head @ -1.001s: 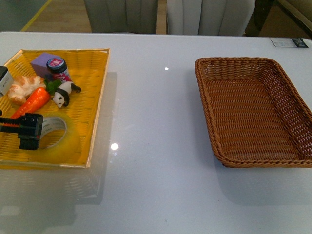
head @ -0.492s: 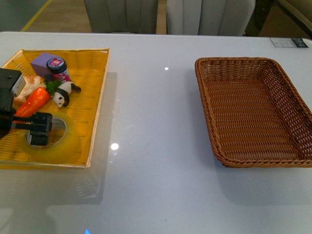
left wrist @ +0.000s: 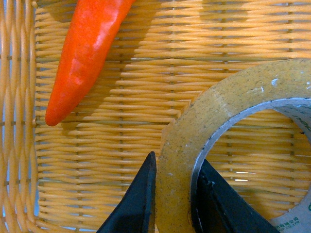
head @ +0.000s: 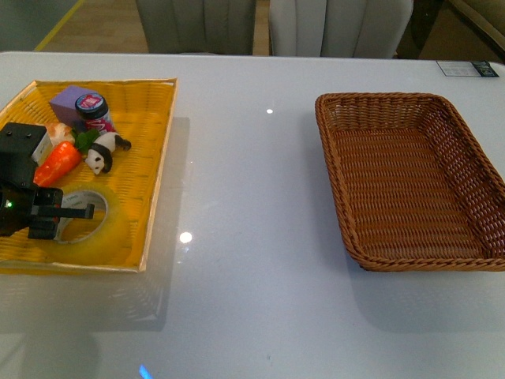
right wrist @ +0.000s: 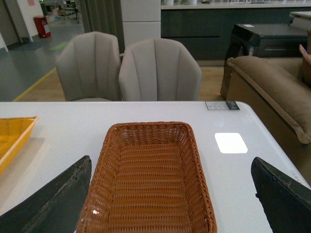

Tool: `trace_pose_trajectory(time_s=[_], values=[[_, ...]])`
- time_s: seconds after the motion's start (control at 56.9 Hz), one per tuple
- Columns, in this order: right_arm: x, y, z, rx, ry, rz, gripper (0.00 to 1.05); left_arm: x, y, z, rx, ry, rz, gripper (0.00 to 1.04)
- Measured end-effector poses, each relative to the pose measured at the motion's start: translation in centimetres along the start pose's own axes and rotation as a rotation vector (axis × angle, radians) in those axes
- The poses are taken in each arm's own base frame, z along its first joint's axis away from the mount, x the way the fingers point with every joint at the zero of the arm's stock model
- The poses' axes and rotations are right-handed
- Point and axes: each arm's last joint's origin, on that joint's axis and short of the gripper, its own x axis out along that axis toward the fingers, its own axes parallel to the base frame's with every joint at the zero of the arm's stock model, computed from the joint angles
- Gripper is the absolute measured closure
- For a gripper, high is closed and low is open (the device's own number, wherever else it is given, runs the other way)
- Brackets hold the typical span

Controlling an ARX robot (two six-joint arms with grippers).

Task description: Move tape to another basket

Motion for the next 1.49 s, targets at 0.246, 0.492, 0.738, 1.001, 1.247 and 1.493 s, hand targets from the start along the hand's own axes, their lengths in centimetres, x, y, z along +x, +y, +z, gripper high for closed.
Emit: trace_pose_trajectory(time_s=[0.246,0.492,0.738,1.001,1.247,1.493], values=[[0.0,0.0,0.0,0.000,0.000,0.000,0.09,-1.3,0.4,0.7,-0.026,-0.016,-0.015,0.90],[0.0,0.0,0.0,0.000,0.000,0.000,0.09,-6.6,1.4,4.9,-0.111,-0.144,-0.066,0.90],[0.0,0.0,0.0,0.000,0.000,0.000,0.09,-11.1,-1.1,9.4,-0.152,-0.248,-0.169,0.90],[0.0,0.0,0.0,0.000,0.000,0.000,0.09,-14.8,-9.0,12.4,-0.076,-0.321,-0.340,0.90],[0.0,0.0,0.0,0.000,0.000,0.000,0.09,-16.9,-14.6,11.9,-0.011,-0.305,-0.501,0.90],[0.0,0.0,0.0,0.000,0.000,0.000,0.09,-18.6,-19.0,10.0,0.091,-0.258,-0.630,0.90]])
